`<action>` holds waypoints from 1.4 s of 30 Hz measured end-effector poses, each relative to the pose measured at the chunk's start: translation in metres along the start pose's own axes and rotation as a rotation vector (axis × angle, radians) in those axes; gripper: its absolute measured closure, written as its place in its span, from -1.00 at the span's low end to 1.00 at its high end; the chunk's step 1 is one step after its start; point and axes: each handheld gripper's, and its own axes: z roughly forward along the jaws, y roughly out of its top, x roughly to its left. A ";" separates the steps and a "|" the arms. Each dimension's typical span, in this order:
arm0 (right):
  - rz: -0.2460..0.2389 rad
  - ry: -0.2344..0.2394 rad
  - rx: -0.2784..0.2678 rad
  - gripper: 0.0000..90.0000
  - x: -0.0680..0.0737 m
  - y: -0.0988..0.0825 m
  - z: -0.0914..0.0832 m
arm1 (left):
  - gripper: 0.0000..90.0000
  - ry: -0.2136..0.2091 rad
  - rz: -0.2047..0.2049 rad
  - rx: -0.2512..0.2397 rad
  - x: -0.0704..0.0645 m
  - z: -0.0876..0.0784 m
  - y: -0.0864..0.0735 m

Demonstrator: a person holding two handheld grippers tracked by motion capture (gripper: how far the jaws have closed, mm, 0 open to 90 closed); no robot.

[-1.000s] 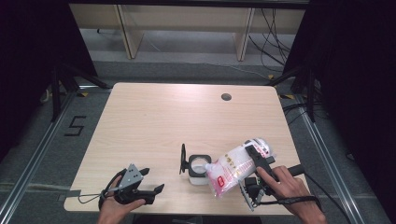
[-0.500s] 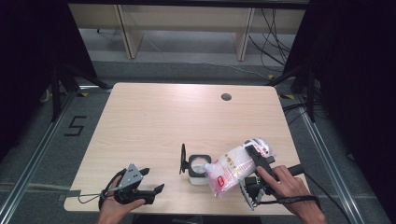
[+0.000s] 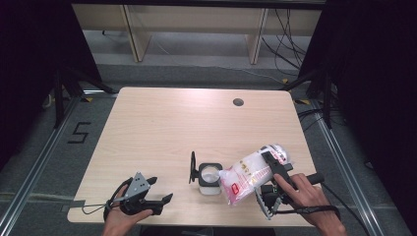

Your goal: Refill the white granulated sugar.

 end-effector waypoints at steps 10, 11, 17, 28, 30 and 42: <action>-0.021 -0.017 -0.030 -0.08 -0.004 0.003 -0.002 | -0.55 0.005 -0.011 -0.016 -0.001 0.000 0.000; -0.021 -0.017 -0.030 -0.08 -0.004 0.003 -0.002 | -0.55 0.005 -0.011 -0.016 -0.001 0.000 0.000; 0.025 0.010 0.001 -0.08 -0.002 0.003 -0.006 | -0.55 -0.002 -0.030 -0.015 -0.002 0.000 0.000; 0.000 0.001 -0.012 -0.07 -0.001 0.001 -0.002 | -0.55 -0.005 -0.006 -0.012 0.000 -0.001 0.000; 0.023 0.018 0.002 -0.08 0.000 0.000 -0.002 | -0.55 -0.007 -0.005 -0.012 0.000 0.000 0.000; 0.012 0.007 -0.017 -0.07 0.000 0.002 -0.002 | -0.55 0.001 -0.020 -0.009 -0.001 -0.001 0.000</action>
